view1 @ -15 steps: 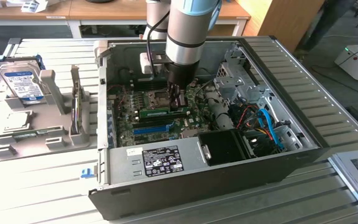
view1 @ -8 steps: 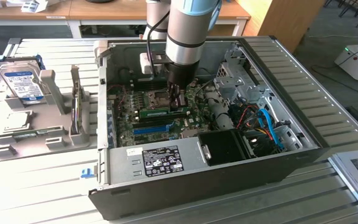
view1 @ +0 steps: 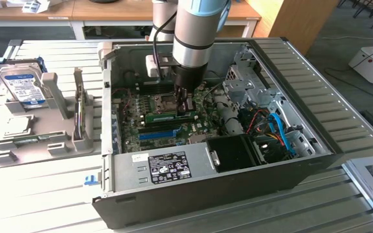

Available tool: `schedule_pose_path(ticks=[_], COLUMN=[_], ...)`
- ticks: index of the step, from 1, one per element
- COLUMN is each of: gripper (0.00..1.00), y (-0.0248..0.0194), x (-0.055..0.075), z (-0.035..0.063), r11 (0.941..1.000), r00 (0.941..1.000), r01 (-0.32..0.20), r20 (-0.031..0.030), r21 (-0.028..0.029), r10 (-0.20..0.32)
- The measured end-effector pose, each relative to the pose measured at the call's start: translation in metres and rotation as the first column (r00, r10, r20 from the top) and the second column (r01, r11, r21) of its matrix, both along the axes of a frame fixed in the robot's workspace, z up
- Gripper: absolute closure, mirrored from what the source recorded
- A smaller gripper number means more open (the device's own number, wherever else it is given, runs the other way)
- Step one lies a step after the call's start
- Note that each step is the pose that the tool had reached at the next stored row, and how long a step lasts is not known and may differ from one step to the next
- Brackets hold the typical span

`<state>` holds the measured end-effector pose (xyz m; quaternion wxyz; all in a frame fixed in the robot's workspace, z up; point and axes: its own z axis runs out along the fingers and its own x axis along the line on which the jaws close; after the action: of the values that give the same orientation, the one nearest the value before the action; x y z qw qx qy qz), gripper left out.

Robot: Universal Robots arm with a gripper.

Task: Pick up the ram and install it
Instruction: 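Insert the ram into the slot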

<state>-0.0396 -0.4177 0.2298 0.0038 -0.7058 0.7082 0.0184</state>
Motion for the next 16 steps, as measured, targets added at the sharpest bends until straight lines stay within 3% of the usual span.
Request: schedule_pose_path(ticks=[16], gripper=[0.89], y=[0.0000], x=[-0.0001], z=[-0.0025], r11=[1.0000], r00=[1.0000], r01=[0.000], r20=[0.0066], r21=[0.0000], r10=[0.000])
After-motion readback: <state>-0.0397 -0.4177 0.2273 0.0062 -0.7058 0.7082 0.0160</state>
